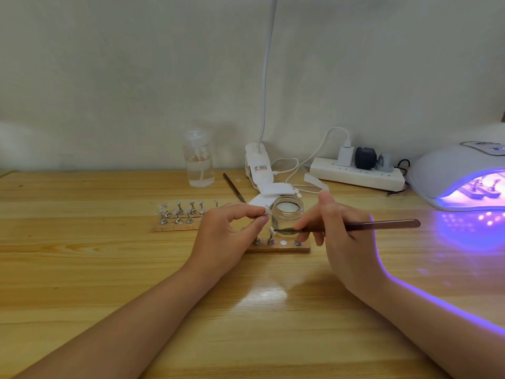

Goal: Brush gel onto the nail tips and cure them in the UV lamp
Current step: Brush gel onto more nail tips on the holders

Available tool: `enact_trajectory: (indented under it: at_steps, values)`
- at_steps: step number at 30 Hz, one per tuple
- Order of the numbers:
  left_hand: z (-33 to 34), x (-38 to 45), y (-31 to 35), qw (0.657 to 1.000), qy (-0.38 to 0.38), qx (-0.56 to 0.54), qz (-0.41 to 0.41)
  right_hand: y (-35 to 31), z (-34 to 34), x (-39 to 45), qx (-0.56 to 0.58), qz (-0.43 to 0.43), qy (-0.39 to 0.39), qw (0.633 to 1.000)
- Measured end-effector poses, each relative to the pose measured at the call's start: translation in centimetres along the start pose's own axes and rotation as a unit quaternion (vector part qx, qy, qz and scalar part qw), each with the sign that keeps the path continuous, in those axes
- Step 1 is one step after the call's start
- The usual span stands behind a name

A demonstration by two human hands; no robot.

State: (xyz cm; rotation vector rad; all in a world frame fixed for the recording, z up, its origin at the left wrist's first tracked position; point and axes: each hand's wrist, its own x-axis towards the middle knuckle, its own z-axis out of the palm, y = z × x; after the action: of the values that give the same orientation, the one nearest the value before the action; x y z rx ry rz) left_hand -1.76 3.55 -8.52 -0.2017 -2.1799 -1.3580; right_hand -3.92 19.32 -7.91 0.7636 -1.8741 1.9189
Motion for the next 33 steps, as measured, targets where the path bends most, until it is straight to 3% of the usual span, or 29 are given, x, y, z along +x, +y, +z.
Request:
enact_trajectory:
  at_steps: [8,13,18,26,33]
  values:
    - [-0.1,0.0,0.0,1.0,-0.008,-0.004,-0.002,-0.2,-0.8,0.8,0.019,0.003,0.051,0.999]
    - [0.0,0.0,0.0,0.999,-0.017,0.011,0.043,0.4,-0.9,0.6,-0.052,-0.055,0.005,0.997]
    - [0.0,-0.1,0.0,0.997,-0.023,0.001,0.067,0.5,-0.5,0.4,-0.211,-0.134,-0.055,0.967]
    - [-0.2,-0.3,0.3,0.996,-0.047,-0.009,0.081,1.3,-0.2,0.2,-0.228,-0.11,-0.099,0.962]
    - [-0.2,-0.2,0.3,0.994,-0.077,-0.006,0.084,1.3,-0.3,0.2,-0.212,-0.14,-0.105,0.962]
